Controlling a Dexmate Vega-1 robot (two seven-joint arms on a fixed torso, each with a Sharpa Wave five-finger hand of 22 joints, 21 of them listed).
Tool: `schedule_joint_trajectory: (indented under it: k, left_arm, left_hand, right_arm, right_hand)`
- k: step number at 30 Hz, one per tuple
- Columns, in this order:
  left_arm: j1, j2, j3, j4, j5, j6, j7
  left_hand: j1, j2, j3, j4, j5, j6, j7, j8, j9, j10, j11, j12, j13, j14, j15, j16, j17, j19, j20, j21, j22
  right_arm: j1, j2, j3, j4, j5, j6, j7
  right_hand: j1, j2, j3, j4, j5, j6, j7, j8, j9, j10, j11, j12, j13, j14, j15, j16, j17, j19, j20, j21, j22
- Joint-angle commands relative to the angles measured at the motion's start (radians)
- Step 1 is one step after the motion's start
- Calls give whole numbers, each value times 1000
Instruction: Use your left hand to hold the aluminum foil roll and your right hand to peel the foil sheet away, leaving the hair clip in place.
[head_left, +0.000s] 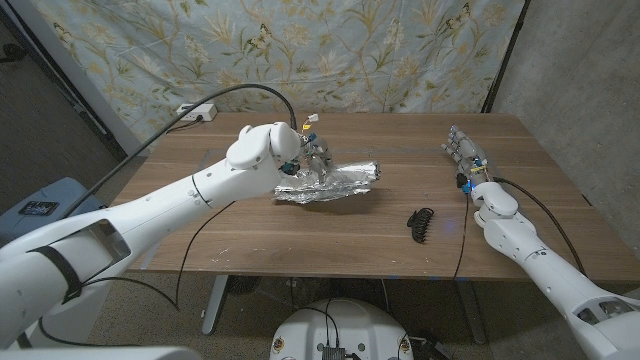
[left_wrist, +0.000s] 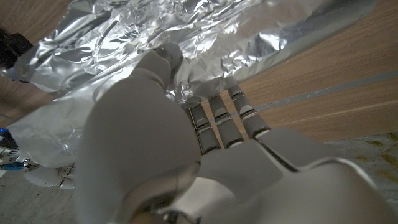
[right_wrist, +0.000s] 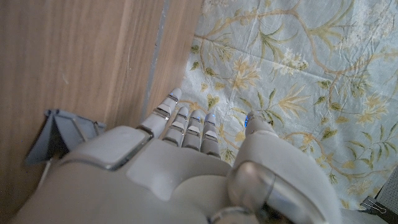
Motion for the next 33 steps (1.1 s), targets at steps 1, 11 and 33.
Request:
schedule_joint_trajectory:
  k: [1,11,33]
  left_arm:
    - [-37,-1,-18,27,-150,17,74]
    - [-48,-12,-64,73,-315,30,167]
    - [-87,-9,-110,150,-574,-21,306]
  left_hand:
    - [-12,41,-2,-1,8,104,69,95,28,95,34,130,182,18,0,9,8,11,4,7,2]
    - [-8,45,-6,-3,13,111,74,107,39,107,38,134,195,31,-1,24,16,22,5,15,3]
    - [-3,46,-10,-5,23,128,78,127,55,129,44,137,215,55,-1,48,28,33,12,29,6]
  right_arm:
    - [5,-16,-1,-14,-6,-24,1]
    - [14,-27,-3,-11,-8,-39,9]
    - [28,-32,-10,-11,-14,-56,12]
  right_hand:
    - [-5,0,4,-5,0,-4,-1,7,4,-6,1,4,5,-1,0,5,5,4,-48,0,3]
    - [-6,0,5,-6,0,-4,-2,7,4,-6,0,4,5,-2,1,6,5,4,-48,0,3]
    - [-9,1,7,-8,0,-4,-1,7,4,-7,2,4,5,-1,0,6,5,4,-49,0,3]
